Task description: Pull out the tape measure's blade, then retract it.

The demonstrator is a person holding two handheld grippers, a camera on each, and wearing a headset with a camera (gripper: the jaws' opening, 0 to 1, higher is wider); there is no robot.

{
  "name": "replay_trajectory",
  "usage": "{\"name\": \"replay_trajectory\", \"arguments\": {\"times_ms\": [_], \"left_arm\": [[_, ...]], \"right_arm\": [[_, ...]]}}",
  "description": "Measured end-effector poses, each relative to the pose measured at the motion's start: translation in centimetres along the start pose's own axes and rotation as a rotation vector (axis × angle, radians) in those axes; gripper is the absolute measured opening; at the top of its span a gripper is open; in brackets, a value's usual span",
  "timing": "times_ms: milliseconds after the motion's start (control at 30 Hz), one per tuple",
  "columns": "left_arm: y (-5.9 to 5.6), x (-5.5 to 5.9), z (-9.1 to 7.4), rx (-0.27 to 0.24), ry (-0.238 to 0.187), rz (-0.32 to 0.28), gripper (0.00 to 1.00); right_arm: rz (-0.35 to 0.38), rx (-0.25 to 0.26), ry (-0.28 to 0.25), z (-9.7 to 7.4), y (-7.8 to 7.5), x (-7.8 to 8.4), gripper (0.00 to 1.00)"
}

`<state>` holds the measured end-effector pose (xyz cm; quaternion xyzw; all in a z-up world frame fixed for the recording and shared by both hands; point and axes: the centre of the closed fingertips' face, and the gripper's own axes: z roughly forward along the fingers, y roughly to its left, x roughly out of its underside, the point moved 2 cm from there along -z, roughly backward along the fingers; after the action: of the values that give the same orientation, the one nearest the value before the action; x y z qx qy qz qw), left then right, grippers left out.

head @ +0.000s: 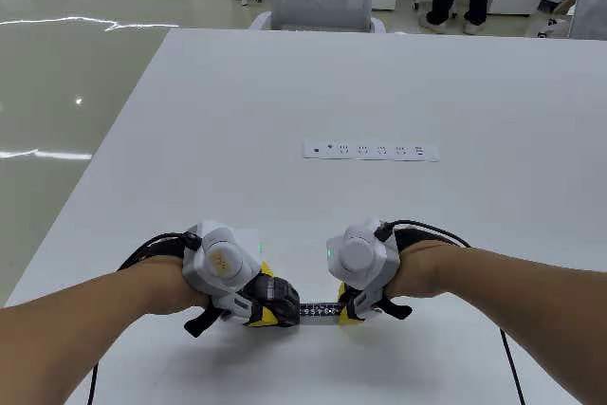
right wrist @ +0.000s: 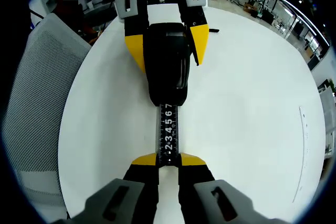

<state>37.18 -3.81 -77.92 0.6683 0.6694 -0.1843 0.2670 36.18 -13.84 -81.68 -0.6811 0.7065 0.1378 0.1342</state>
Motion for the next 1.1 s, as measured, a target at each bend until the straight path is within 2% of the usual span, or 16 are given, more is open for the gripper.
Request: {"name": "replay_trajectory", "arguments": {"times_ms": [1100], "left_arm": [[-0.3, 0.1, 0.1, -0.003, 0.017, 0.005, 0.31]], "right_arm": [[0.0, -0.001, 0.035, -1.0, 0.4, 2.5, 0.13]]}}
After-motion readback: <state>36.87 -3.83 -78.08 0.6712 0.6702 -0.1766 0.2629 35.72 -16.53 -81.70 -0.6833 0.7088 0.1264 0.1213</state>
